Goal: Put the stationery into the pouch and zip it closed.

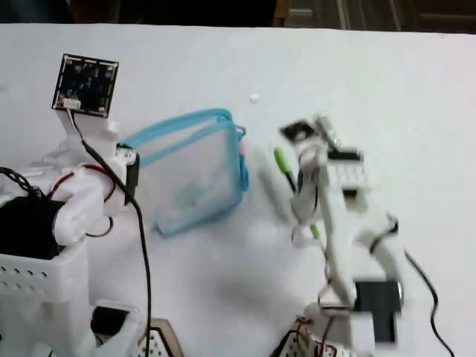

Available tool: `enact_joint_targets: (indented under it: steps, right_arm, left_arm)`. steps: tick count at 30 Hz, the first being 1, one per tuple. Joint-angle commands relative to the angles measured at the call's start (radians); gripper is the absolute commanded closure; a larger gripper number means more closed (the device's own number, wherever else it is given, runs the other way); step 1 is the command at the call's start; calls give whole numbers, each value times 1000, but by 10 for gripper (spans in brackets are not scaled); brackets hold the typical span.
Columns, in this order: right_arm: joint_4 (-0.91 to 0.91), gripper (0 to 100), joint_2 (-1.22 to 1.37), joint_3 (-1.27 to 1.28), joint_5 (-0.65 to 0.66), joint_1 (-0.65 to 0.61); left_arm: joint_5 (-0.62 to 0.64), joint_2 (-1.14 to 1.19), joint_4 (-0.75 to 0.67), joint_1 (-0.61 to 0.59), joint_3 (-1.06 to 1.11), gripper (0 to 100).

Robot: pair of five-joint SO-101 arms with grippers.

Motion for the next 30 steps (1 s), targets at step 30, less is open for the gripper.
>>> enact_joint_targets:
  steps: [30]
  right_arm:
    - [-183,846,199,-215,-63,-114]
  left_arm:
    - [-9,4,21,-7,38,978]
